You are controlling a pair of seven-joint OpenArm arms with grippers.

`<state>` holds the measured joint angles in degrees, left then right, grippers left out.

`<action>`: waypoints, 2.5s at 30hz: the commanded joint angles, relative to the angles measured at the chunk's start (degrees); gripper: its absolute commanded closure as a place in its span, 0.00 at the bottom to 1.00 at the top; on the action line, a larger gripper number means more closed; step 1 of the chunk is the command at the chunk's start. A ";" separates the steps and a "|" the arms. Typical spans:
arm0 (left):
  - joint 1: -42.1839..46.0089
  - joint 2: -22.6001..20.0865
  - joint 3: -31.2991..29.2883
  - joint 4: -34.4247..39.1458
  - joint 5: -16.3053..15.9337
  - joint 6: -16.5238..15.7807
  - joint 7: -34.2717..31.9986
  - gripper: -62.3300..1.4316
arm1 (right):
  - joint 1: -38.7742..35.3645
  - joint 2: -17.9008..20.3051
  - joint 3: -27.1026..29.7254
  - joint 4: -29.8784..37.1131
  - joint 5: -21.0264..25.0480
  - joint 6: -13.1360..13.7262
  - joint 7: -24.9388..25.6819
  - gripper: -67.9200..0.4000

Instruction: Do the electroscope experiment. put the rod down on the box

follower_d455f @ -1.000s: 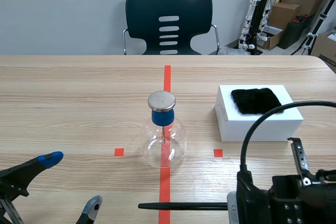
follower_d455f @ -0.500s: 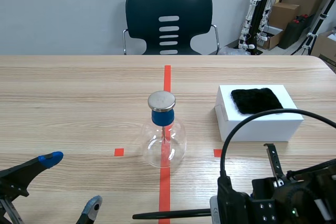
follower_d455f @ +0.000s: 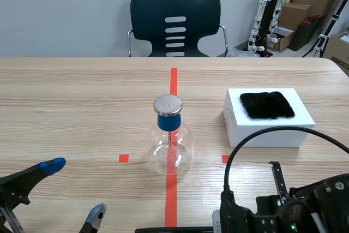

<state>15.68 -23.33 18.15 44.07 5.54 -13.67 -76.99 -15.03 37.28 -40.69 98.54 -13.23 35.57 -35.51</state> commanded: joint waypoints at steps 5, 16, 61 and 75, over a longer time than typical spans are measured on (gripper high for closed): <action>0.00 -0.04 -0.07 0.66 -0.33 -0.17 -1.20 0.00 | 2.43 0.31 0.11 -0.17 0.00 -0.15 1.38 0.98; 0.00 -0.04 -0.07 0.66 -0.33 -0.17 -1.20 0.00 | 2.67 0.31 0.11 -0.37 0.00 -0.15 1.29 0.98; 0.00 -0.04 -0.07 0.66 -0.33 -0.17 -1.20 0.00 | 2.64 0.33 0.11 -0.35 0.00 -0.15 0.42 0.00; 0.00 -0.04 -0.07 0.66 -0.33 -0.17 -1.20 0.00 | 2.64 0.33 0.11 -0.35 0.00 -0.17 0.28 0.00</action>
<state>15.68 -23.33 18.15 44.07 5.54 -13.69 -76.99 -13.06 37.30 -40.69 97.86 -13.23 35.59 -35.03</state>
